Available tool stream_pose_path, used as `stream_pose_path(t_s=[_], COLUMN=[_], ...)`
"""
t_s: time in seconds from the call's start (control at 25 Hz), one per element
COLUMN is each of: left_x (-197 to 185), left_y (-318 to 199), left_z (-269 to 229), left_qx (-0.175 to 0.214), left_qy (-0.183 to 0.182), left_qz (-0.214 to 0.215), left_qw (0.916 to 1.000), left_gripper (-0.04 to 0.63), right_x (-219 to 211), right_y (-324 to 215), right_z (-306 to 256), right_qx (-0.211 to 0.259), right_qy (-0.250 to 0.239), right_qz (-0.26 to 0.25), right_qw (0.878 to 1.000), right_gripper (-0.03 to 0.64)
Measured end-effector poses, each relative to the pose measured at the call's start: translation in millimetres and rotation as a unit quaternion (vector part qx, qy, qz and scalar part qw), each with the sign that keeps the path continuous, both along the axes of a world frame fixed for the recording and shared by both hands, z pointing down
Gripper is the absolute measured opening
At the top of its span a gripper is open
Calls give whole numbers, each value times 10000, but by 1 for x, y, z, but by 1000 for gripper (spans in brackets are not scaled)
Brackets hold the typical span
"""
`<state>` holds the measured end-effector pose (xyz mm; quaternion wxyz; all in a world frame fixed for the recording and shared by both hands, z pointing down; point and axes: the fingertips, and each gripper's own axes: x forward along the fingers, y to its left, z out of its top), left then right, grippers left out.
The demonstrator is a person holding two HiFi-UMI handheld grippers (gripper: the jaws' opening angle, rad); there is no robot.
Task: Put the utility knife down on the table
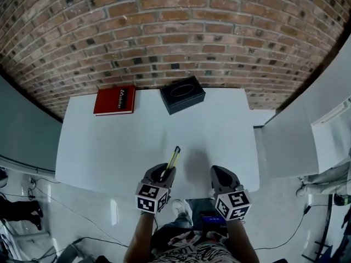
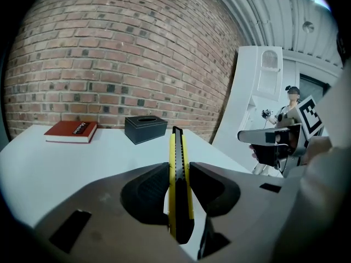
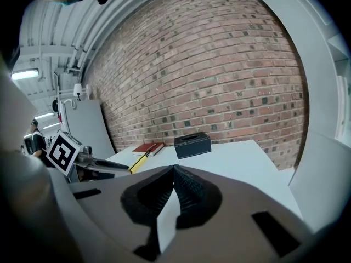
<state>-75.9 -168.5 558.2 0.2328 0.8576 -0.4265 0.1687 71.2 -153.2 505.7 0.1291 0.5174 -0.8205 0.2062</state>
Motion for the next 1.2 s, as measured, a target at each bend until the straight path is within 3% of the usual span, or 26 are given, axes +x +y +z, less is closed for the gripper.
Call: stream_pose_path(t_s=[0.72, 1.2], left_x=[4, 13], left_y=[-6, -7], left_z=[71, 110], left_qx=[-602, -965], left_qy=[-279, -525], left_qz=[-69, 58], left_qw=[9978, 9939], left_gripper=[121, 121], right_x=[-6, 7], right_y=[-22, -25], right_z=[58, 88], right_qx=[-567, -844], right_qy=[149, 607], right_qz=[-453, -564], right_qw=[9973, 9930], right_gripper=[6, 6])
